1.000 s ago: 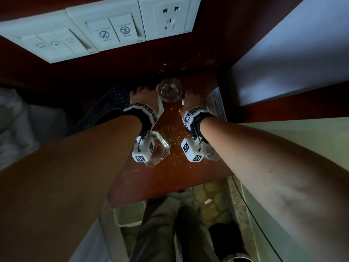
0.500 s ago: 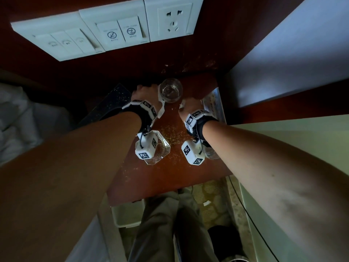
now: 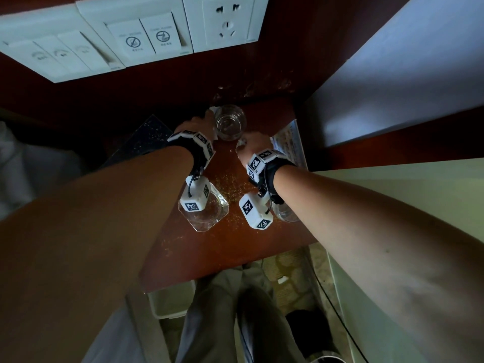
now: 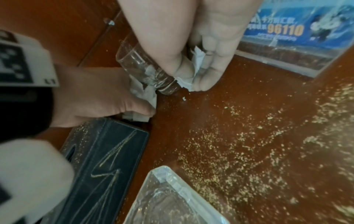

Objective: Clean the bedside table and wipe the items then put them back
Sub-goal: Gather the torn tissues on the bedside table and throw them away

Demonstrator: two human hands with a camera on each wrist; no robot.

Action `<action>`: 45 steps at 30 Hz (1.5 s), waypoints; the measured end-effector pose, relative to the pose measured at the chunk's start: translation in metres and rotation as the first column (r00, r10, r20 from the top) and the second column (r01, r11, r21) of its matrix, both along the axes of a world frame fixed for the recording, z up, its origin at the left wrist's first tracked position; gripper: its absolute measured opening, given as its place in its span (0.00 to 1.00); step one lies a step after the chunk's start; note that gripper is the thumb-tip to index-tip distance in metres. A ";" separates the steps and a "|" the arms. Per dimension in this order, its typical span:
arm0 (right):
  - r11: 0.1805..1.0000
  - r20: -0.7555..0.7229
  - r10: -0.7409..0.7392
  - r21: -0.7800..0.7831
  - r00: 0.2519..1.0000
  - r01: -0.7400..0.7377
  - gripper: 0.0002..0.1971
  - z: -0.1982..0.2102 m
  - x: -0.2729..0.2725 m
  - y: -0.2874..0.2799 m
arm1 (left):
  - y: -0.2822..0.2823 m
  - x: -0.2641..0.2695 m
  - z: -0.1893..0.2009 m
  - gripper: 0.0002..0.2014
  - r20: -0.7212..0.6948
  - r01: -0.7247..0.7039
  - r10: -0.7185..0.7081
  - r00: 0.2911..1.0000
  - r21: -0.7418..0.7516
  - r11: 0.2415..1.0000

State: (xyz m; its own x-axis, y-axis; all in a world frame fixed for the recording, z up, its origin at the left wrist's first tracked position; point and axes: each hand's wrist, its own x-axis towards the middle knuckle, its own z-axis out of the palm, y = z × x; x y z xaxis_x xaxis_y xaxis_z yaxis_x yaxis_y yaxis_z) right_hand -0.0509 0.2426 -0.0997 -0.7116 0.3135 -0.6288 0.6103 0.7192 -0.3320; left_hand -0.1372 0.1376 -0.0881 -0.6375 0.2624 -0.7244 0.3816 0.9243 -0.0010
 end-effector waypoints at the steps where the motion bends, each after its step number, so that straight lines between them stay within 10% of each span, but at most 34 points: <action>1: 1.000 -0.002 -0.014 -0.004 1.000 0.014 0.11 0.000 0.000 0.000 | 0.004 -0.001 0.003 0.35 0.024 -0.005 0.006 1.000 -0.056 0.998; 11: 0.996 0.046 0.054 -0.079 0.997 -0.051 0.12 0.019 0.007 0.008 | -0.019 0.000 0.011 0.18 -0.101 0.164 -0.160 0.982 0.031 0.986; 31: 0.968 -0.015 0.249 0.029 0.968 -0.248 0.13 0.126 0.086 -0.022 | -0.067 0.109 0.140 0.14 -0.119 -0.052 0.084 0.989 0.255 0.966; 45: 0.997 -0.056 -0.032 0.073 0.998 0.036 0.16 0.147 0.226 -0.036 | -0.057 0.210 0.155 0.09 -0.068 0.178 -0.164 0.984 0.382 0.907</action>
State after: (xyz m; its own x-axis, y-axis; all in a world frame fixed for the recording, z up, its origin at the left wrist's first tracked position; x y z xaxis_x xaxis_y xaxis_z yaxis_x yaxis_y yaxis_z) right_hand 0.1750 0.2066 0.0477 -0.7326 0.3825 -0.5630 0.6170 0.7223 -0.3122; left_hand 0.0726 0.0809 0.0674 -0.5798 0.6236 -0.5243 0.5397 0.7761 0.3263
